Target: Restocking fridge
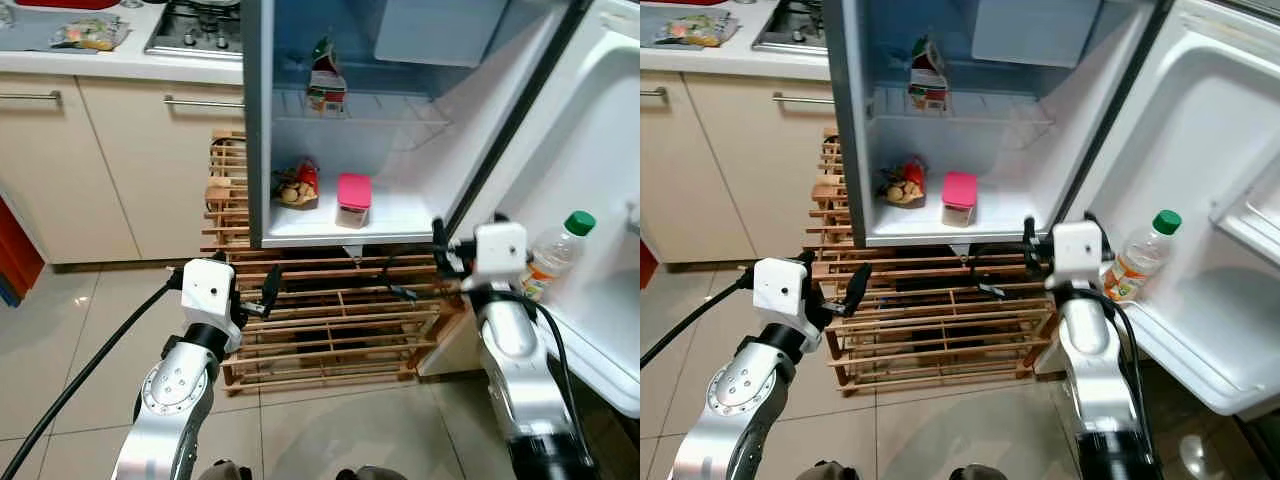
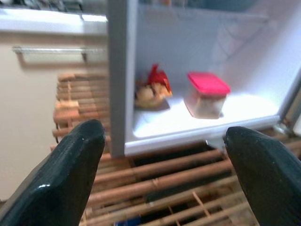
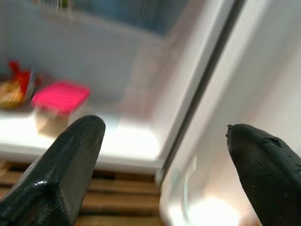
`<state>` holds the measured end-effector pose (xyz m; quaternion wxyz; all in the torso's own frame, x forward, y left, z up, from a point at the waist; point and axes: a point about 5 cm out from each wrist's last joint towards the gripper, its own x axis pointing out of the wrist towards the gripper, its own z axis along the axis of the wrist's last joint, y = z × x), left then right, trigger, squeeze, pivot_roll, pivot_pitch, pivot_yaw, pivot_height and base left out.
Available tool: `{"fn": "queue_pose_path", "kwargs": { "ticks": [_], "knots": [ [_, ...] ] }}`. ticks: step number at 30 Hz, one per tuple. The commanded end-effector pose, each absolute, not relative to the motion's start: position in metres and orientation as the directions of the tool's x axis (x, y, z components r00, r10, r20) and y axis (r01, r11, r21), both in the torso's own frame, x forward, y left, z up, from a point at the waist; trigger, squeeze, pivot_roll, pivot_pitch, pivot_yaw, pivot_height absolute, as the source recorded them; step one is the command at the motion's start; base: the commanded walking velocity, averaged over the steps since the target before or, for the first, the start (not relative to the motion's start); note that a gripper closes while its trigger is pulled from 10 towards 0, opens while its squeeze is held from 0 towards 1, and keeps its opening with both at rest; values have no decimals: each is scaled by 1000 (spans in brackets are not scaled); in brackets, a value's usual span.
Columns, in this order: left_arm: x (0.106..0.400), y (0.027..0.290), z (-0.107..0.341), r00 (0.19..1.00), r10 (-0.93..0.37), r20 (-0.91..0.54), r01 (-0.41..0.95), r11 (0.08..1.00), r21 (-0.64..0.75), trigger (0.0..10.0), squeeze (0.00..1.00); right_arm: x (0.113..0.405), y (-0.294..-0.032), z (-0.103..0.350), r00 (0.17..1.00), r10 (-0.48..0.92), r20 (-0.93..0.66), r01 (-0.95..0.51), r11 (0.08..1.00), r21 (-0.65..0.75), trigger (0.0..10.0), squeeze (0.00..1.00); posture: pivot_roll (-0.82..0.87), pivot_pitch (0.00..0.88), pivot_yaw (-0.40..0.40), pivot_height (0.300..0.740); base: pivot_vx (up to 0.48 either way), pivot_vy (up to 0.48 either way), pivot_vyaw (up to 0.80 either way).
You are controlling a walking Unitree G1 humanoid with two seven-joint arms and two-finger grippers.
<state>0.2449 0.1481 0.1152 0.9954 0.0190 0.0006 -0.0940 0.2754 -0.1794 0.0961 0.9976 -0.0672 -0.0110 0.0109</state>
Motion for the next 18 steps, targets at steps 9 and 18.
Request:
{"fn": "queue_pose_path", "kwargs": {
  "ticks": [9,18],
  "knots": [
    [273,144,140,990,-110,93,111,994,-6,10000,0,293,-167,91,996,61,-64,-63,997,-39,10000,0,-81,0,-36,740,480,0,82],
    [278,138,145,978,-175,112,171,984,42,10000,0,292,-156,85,991,106,-83,-111,992,-62,10000,0,-68,0,-49,740,480,0,544]
  ]
}}
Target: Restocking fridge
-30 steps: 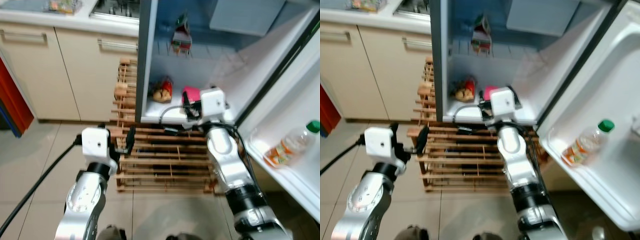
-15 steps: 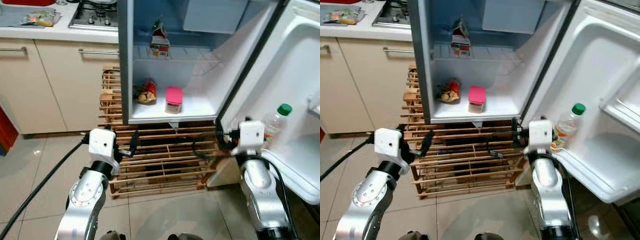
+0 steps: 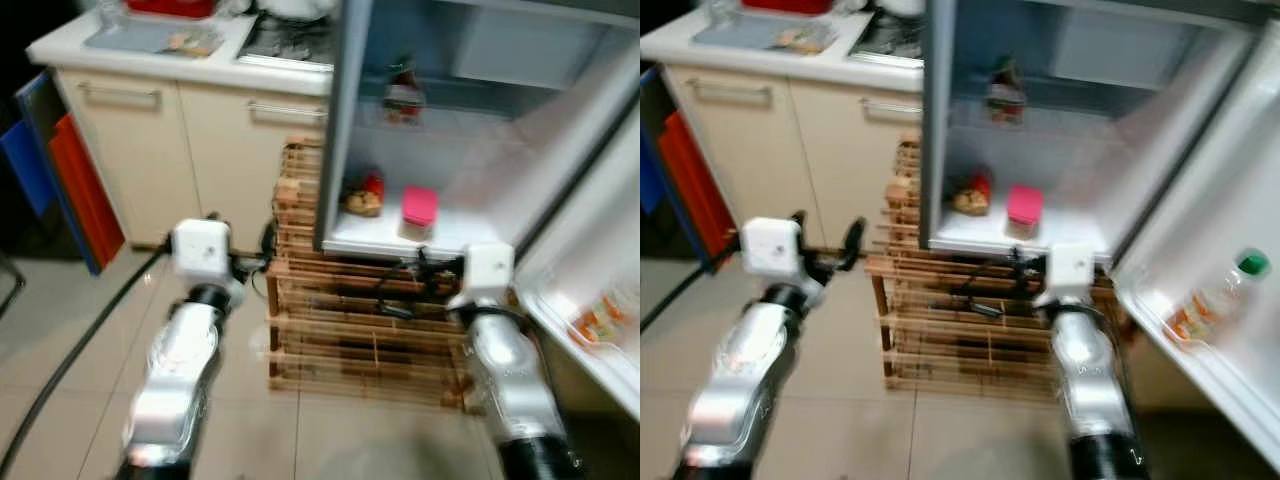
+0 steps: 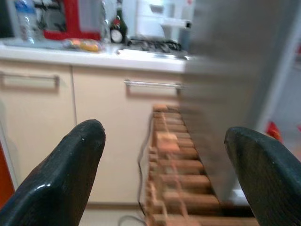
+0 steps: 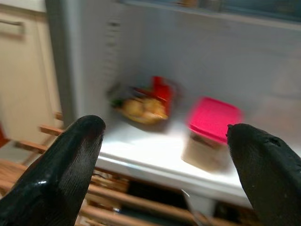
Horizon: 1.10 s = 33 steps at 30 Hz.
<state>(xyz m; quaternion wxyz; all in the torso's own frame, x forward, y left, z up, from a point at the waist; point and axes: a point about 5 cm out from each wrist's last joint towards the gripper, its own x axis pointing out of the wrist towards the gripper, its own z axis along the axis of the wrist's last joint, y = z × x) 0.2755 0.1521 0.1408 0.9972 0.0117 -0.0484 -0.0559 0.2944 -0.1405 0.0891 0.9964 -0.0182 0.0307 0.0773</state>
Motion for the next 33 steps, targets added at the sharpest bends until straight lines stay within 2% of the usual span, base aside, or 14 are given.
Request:
{"fn": "queue_pose_path", "kwargs": {
  "ticks": [1,6,11,15,20,22,27,33],
  "knots": [
    [279,136,146,974,-197,108,191,980,57,10000,0,292,-155,85,991,104,-83,-109,992,-63,10000,0,-66,0,-50,740,480,0,0],
    [283,130,148,963,-251,97,239,964,121,10000,0,291,-154,82,991,100,-92,-107,991,-77,10000,0,-62,0,-43,740,438,0,0],
    [283,134,158,959,-245,139,233,967,100,10000,0,289,-160,80,994,55,-89,-64,994,-92,10000,0,-69,0,-35,740,0,0,-289],
    [279,137,174,935,-297,194,283,954,96,10000,0,286,-163,83,997,37,-68,-43,995,-92,10000,0,-65,0,-35,740,0,0,0],
    [276,141,176,915,-362,181,348,932,104,10000,0,283,-175,78,994,-38,-101,29,995,-94,10000,0,-67,0,-35,740,0,0,0],
    [275,139,173,891,-436,128,425,899,102,10000,0,278,-187,68,976,-126,-178,110,989,-97,10000,0,-64,0,-39,740,0,0,0],
    [275,138,162,865,-500,49,494,864,95,10000,0,276,-197,60,955,-184,-231,165,981,-98,10000,0,-68,0,-39,740,0,0,0],
    [267,138,127,794,-595,-123,603,797,38,10000,0,285,-221,32,852,-321,-414,291,947,-135,10000,0,-66,0,-45,740,0,0,0]
  ]
}}
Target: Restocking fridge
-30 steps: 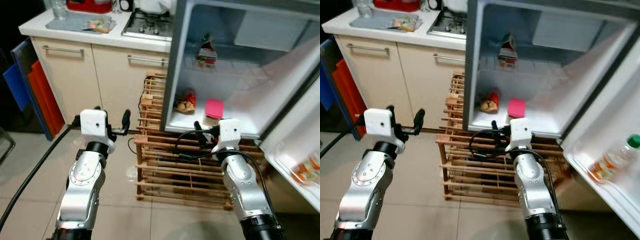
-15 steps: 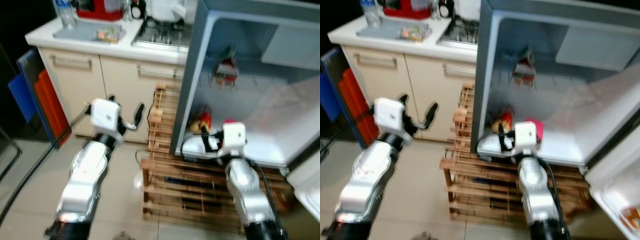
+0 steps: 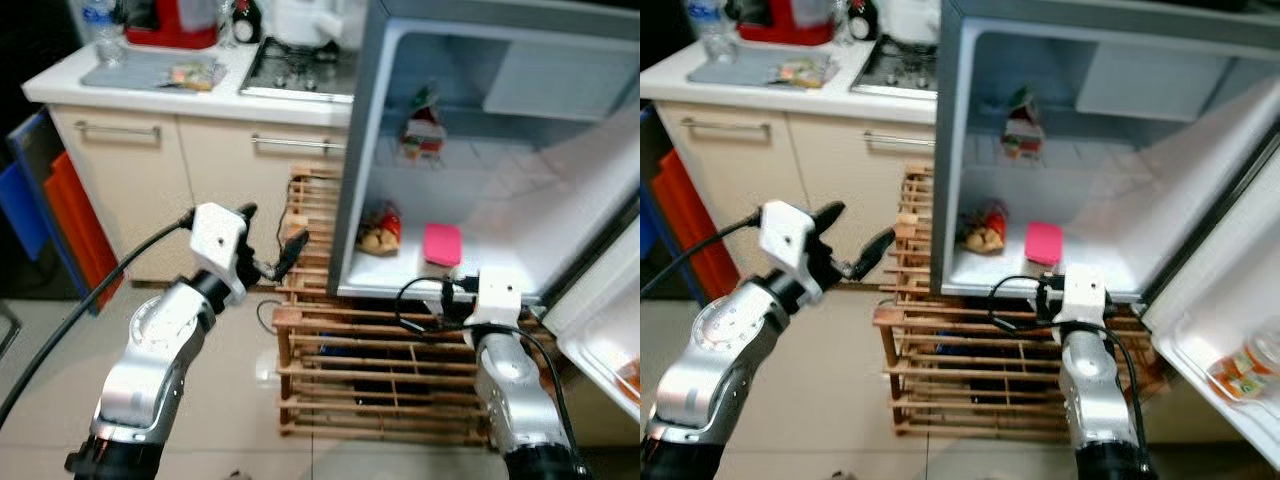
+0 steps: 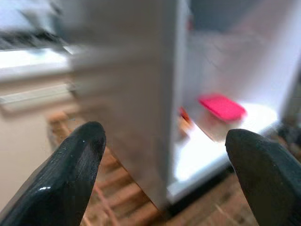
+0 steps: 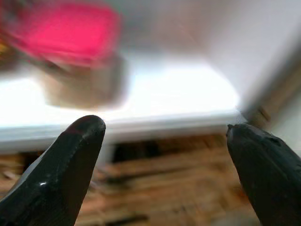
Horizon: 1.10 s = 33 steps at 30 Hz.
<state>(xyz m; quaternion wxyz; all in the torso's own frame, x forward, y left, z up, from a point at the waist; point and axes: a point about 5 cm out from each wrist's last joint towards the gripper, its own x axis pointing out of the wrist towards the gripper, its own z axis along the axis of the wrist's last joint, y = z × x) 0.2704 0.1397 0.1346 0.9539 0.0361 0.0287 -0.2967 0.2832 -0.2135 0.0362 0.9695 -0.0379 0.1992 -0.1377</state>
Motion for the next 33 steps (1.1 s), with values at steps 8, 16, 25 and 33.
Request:
{"fn": "queue_pose_path", "kwargs": {
  "ticks": [8,16,25,33],
  "knots": [
    [255,137,127,775,-616,-142,624,781,18,10000,0,299,-235,33,818,-377,-435,309,925,-221,10000,0,-39,5,-48,740,0,0,0],
    [232,133,125,723,-672,-159,679,734,-18,10000,0,319,-217,40,850,-322,-418,251,944,-216,10000,0,-14,53,-49,740,0,0,0],
    [232,139,128,766,-624,-151,633,774,10,10000,0,325,-209,43,868,-323,-377,246,939,-239,10000,0,-1,53,-47,740,0,0,0],
    [236,146,133,887,-454,-86,455,890,-13,10000,0,321,-199,68,950,-267,-163,229,949,-218,10000,0,2,12,-57,740,0,0,0]
  ]
}}
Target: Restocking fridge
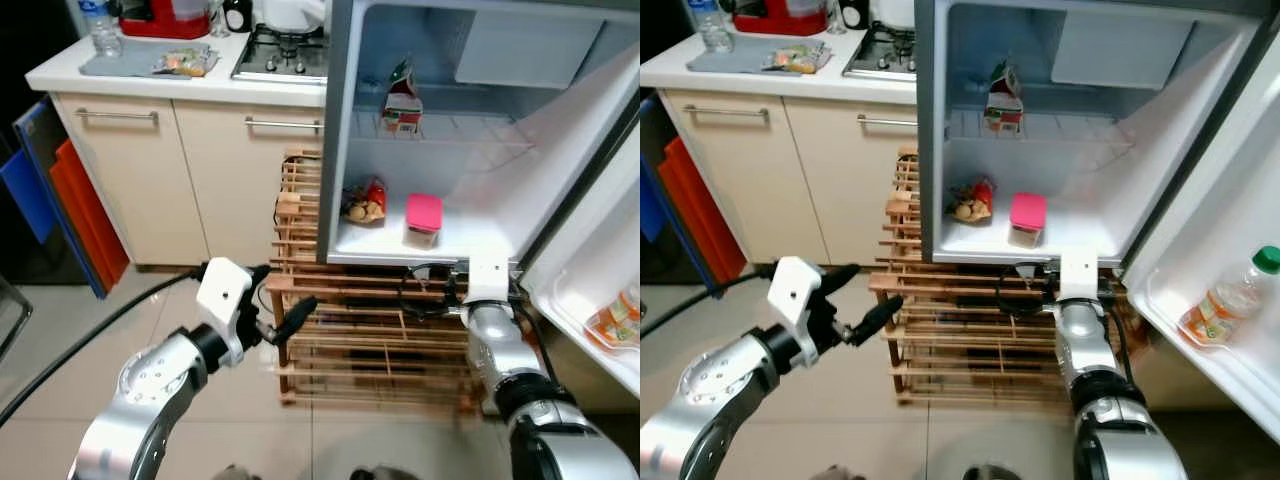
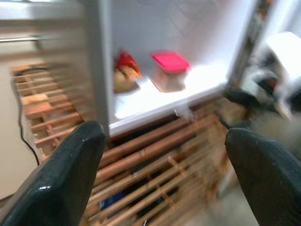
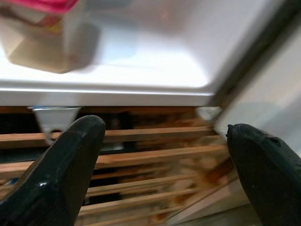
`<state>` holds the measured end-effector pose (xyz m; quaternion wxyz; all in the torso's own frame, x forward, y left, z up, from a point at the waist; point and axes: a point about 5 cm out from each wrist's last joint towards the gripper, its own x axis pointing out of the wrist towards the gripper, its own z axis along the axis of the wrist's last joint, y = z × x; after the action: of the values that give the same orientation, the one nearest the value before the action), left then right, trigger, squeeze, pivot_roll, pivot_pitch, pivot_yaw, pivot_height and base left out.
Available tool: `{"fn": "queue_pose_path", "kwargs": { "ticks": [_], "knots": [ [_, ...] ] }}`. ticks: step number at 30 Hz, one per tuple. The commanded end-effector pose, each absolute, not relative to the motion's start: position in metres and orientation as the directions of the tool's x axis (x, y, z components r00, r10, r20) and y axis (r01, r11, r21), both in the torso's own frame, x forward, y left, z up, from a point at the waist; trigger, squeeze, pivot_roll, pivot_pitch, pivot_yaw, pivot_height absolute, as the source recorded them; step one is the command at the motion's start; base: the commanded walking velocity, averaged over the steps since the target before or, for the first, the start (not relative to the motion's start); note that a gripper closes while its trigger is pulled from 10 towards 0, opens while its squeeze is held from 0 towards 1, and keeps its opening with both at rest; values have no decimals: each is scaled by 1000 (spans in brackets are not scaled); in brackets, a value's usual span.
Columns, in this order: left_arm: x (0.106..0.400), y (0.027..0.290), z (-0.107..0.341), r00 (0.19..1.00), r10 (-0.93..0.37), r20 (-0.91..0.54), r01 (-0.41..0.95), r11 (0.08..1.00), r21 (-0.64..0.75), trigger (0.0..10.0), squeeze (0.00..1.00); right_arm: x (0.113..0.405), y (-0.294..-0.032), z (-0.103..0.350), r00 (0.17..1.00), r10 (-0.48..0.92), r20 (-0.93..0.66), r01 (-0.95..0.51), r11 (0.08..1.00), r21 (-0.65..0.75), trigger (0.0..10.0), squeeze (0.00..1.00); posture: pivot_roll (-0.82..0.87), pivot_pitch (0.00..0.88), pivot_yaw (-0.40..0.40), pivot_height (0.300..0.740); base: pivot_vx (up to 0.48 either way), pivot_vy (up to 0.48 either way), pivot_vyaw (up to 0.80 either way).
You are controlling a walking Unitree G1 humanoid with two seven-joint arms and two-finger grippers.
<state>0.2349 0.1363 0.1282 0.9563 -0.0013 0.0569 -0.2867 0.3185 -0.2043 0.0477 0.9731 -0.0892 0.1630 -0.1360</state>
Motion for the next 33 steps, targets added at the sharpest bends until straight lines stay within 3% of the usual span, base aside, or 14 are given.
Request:
{"fn": "queue_pose_path", "kwargs": {
  "ticks": [1,3,5,8,14,18,21,33],
  "knots": [
    [237,149,130,927,-368,-77,364,930,-55,10000,0,309,-193,78,973,-218,-74,199,958,-206,10000,0,-14,0,-63,740,0,0,0],
    [237,151,125,955,-287,-82,278,955,-101,10000,0,295,-185,88,986,-167,1,164,967,-193,10000,0,-24,0,-65,740,0,0,0],
    [234,144,119,950,-296,-102,288,954,-86,10000,0,269,-188,89,991,-133,23,135,971,-198,10000,0,-48,0,-66,740,0,0,0],
    [237,141,117,946,-307,-106,300,951,-73,10000,0,256,-191,84,994,-113,7,112,973,-203,10000,0,-65,0,-61,740,0,0,0],
    [252,138,112,935,-335,-114,333,942,-38,10000,0,256,-192,71,994,-101,-38,91,975,-203,10000,0,-86,0,-44,740,0,91,-608],
    [283,133,120,952,-296,-81,299,954,29,10000,0,269,-184,87,997,-80,-11,76,975,-208,10000,0,-108,0,-35,740,0,480,-781],
    [289,132,121,954,-289,-74,293,955,39,10000,0,271,-183,91,998,-63,-3,60,974,-218,10000,0,-115,0,-33,740,0,477,-694],
    [296,125,112,960,-269,-79,274,959,67,10000,0,265,-174,88,1000,0,-10,-2,976,-220,10000,0,-121,0,-30,740,0,38,0]
  ]
}}
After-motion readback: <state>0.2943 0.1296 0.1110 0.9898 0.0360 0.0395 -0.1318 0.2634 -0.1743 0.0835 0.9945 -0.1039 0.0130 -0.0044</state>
